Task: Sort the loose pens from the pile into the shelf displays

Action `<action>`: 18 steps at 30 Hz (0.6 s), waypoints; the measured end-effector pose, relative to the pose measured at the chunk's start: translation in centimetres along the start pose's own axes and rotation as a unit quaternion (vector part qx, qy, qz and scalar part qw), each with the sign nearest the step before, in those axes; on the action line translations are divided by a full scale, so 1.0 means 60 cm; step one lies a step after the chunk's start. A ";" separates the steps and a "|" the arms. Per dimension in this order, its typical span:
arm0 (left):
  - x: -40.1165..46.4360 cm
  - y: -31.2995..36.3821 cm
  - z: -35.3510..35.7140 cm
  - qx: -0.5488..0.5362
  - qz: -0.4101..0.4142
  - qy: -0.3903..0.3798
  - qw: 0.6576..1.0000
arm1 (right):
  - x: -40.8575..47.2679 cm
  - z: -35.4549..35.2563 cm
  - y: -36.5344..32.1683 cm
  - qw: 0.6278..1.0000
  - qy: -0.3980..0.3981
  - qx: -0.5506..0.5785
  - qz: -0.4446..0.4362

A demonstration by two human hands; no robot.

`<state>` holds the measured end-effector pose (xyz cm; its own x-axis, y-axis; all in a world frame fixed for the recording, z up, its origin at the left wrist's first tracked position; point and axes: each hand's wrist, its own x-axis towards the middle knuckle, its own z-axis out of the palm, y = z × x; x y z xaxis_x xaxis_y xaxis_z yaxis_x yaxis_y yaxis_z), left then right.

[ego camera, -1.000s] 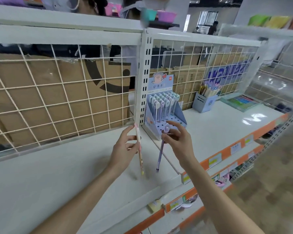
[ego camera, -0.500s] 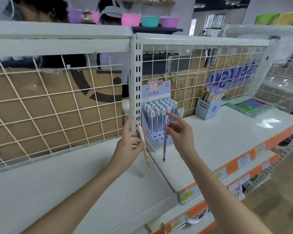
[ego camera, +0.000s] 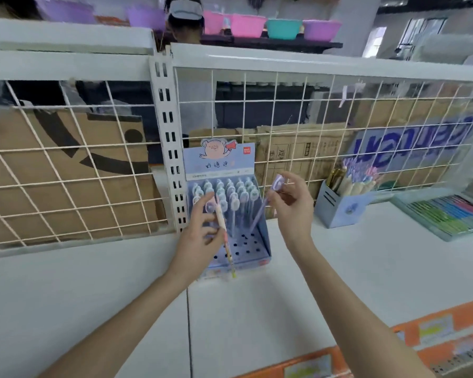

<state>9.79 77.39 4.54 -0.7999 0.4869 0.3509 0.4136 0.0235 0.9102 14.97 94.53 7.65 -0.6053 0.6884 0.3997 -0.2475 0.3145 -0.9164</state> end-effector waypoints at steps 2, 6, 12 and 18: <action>0.005 -0.002 0.014 -0.008 -0.014 0.022 1.000 | 0.017 0.000 0.007 1.000 -0.027 0.005 -0.008; 0.000 -0.005 0.022 -0.001 -0.032 0.046 0.998 | 0.029 0.012 0.016 0.996 -0.082 0.004 -0.020; -0.009 -0.003 0.008 0.021 -0.032 0.055 0.998 | 0.023 0.013 0.020 0.992 -0.096 0.001 -0.079; -0.005 -0.003 0.003 0.028 -0.026 0.068 0.997 | 0.008 0.012 0.033 0.992 -0.090 -0.028 -0.086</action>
<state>10.06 77.38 4.24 -0.8712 0.3602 0.3336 0.3902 0.0958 0.9157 13.65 95.01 6.02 -0.6840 0.4959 0.5349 -0.3195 0.4555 -0.8309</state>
